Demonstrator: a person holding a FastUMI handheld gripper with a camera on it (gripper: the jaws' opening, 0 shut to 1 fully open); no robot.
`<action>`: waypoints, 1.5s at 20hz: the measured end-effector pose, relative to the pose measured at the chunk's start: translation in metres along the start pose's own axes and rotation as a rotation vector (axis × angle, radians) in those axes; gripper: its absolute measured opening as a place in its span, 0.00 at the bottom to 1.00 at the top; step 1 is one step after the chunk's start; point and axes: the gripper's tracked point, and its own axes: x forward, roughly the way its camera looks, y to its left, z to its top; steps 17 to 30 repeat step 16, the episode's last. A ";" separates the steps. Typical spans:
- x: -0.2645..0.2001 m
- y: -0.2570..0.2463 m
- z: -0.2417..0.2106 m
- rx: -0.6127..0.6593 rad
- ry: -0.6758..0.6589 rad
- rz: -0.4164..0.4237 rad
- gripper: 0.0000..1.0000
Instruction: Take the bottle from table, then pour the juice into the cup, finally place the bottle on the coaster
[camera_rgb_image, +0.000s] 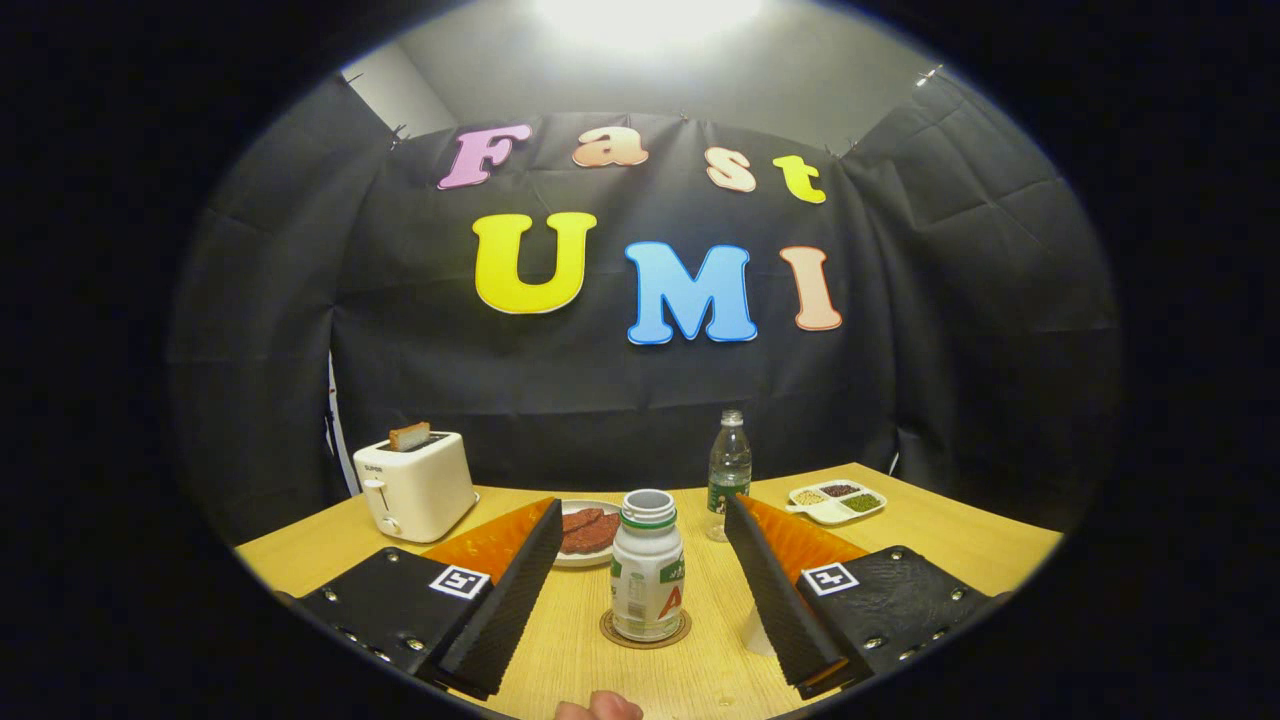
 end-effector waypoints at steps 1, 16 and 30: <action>-0.006 0.003 0.009 -0.004 -0.017 0.015 0.98; -0.043 -0.014 0.030 -0.068 -0.032 0.119 0.98; -0.043 -0.014 0.030 -0.068 -0.032 0.119 0.98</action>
